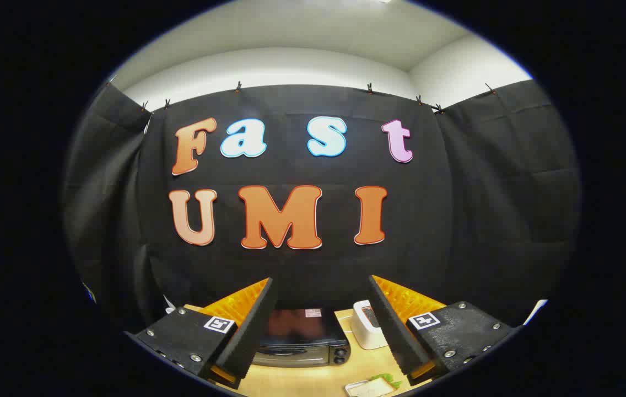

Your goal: Open the toaster oven, put the food inside, and close the toaster oven door.

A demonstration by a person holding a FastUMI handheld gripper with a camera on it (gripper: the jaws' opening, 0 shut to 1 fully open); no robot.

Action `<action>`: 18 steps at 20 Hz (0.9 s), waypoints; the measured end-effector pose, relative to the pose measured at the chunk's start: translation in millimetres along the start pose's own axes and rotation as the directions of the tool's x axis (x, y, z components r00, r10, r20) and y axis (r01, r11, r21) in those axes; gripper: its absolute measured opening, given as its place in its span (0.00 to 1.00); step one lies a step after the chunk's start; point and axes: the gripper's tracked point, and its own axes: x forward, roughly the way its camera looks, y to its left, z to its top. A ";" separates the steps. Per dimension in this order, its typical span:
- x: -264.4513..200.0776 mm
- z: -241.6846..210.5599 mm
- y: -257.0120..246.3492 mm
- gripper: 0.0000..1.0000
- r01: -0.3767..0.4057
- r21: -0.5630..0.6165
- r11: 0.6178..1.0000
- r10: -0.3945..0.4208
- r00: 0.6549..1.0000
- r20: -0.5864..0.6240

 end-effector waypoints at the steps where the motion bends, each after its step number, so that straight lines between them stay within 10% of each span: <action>1: 0.5 -0.5 1.0 0.99 0.006 -0.006 1.000 -0.006 1.000 0.001; 18: -2.1 -2.4 3.2 0.99 -0.017 0.049 0.999 0.016 1.000 0.014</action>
